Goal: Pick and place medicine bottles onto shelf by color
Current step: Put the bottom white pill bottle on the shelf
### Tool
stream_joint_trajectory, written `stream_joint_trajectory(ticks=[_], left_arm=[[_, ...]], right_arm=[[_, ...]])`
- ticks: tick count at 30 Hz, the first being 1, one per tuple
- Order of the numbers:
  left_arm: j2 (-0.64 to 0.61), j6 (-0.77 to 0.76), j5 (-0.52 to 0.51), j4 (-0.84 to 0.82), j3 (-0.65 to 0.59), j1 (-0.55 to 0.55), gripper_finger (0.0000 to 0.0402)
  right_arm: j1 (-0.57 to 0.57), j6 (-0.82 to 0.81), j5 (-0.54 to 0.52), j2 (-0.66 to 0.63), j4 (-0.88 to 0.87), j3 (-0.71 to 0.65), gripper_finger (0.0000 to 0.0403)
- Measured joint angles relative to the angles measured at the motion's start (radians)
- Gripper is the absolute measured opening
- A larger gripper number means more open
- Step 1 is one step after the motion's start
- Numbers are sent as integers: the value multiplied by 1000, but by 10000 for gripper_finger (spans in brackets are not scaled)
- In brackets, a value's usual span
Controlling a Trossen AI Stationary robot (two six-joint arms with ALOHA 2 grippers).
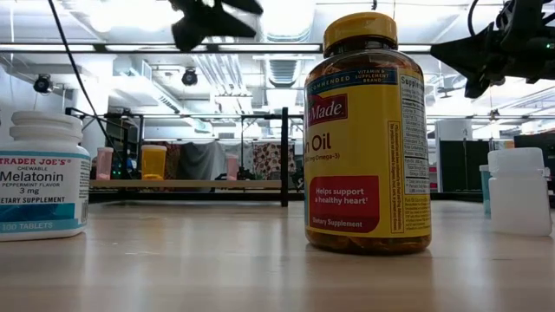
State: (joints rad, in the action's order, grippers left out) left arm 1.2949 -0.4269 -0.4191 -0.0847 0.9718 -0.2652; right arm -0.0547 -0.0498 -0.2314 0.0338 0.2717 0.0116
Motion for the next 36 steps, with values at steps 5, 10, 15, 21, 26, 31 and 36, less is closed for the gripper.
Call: stream_joint_trajectory(ticks=[5,10,15,21,26,31,36], left_arm=[[64,-85,-62,-7,46,-115,173],[146,-136,-60,-151,180,-182,173],[245,-218,-5,-474,370,-232,173],[348,-347,148,-895,544,-266,173],[387,-432,285,-1091,561,-274,191],[413,-420,305,-1195,556,-289,251],[439,-382,304,-1176,532,-293,300]], right_arm=[[0,-19,28,2,-9,0,9],[0,-55,65,2,-7,0,9],[1,-76,116,2,-10,0,9],[2,-83,157,2,-41,0,9],[2,-82,157,2,-41,0,9],[2,-80,157,2,-41,0,9],[2,-79,157,2,-41,0,9]])
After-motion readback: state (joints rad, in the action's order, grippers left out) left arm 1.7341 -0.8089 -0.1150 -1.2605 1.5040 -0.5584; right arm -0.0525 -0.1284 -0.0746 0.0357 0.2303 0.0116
